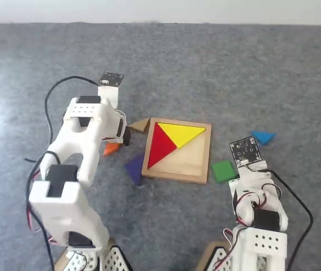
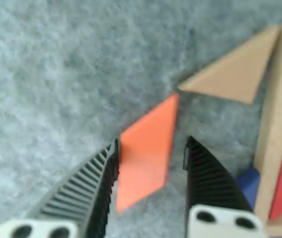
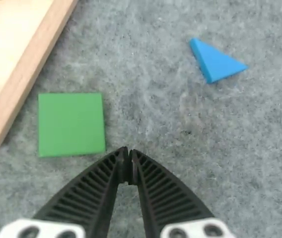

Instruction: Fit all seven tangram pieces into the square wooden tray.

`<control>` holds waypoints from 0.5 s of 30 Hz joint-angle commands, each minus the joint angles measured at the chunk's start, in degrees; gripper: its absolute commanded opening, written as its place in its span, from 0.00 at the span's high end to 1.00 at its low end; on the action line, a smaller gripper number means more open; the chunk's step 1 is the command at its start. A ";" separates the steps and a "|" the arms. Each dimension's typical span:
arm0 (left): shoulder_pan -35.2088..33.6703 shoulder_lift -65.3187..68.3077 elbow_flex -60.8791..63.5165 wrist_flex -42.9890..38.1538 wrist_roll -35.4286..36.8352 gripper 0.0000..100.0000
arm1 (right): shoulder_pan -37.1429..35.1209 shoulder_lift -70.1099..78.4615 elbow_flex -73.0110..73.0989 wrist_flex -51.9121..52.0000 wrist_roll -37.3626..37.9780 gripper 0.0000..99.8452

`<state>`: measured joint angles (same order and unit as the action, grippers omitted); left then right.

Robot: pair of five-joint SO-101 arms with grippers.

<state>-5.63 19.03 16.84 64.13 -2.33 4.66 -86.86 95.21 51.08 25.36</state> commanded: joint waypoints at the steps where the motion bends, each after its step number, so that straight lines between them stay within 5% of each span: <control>1: -1.32 1.05 -4.70 1.41 0.53 0.79 | -0.48 -0.92 -0.35 -1.36 0.70 0.99; 15: -1.85 3.52 -4.79 6.59 0.62 0.82 | -0.48 -0.92 -0.35 -1.36 0.70 0.99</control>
<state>-6.77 22.29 12.70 68.88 -1.98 4.66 -86.86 95.21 51.08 25.36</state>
